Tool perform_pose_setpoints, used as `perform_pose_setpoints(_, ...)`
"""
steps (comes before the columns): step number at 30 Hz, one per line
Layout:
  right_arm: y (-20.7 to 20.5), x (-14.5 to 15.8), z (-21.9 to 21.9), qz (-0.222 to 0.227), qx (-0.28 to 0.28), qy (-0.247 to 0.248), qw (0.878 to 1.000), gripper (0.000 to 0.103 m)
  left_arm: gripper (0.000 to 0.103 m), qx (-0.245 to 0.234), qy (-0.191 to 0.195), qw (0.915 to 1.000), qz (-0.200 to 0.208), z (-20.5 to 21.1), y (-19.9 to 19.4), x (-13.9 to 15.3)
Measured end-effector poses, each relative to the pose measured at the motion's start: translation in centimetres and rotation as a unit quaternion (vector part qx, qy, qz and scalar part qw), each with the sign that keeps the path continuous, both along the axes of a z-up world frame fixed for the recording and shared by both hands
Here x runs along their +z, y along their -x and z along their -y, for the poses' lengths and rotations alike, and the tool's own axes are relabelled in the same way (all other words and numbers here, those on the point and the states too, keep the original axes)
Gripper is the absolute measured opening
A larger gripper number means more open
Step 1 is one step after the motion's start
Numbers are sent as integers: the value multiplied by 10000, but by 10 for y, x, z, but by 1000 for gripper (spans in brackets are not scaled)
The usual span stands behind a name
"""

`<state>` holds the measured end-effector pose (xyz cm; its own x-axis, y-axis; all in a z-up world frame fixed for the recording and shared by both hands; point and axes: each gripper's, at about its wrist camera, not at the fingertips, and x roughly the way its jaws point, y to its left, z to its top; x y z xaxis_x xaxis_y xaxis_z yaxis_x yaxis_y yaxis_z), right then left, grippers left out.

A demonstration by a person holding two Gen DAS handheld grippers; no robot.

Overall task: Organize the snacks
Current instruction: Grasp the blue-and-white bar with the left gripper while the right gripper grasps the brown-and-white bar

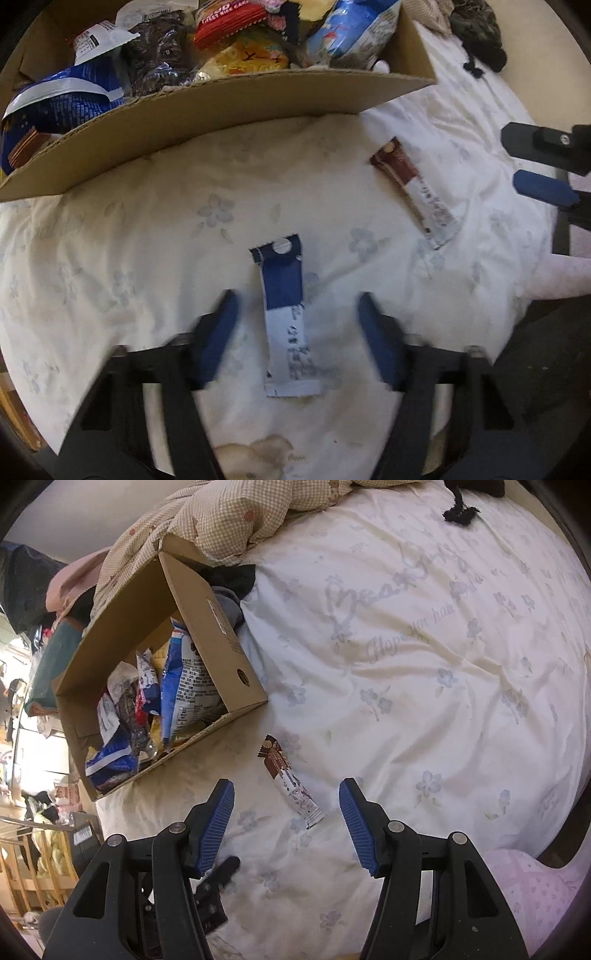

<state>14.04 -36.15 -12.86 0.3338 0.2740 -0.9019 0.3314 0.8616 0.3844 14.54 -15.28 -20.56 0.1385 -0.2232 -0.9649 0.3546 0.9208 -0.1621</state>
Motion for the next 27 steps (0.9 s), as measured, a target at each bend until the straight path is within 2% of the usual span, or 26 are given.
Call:
perform_pose_setpoints(1,-2,-2,-2,-25,43,56,10000,62,21,-40,-111,9999,-31,0,-1,-2)
perform_pose_setpoints(2,-4,-4,-4,-59,87,132,9999,62,15,-97,-242,9996,-50,0,0,-4)
perform_pose_setpoints(6,-19,-15,-17,-236,334,554,9976,62,15,0,-306,9995,-65,-10,1,1)
perform_pose_setpoints(10,-36,-28,-32,-438,595,941,9928,62,15,305,-377,9988,-32,-24,5,12)
perform_pose_setpoints(16,-44,-44,-50,-677,861,1256,9860,62,15,815,-522,9952,134,-47,5,29)
perform_pose_setpoints(19,-45,-47,-54,-719,962,1534,9808,62,15,923,-544,9941,193,-54,4,35)
perform_pose_setpoints(27,-50,-76,-59,-1052,1107,1832,9711,62,15,1055,-507,9926,311,-69,4,50)
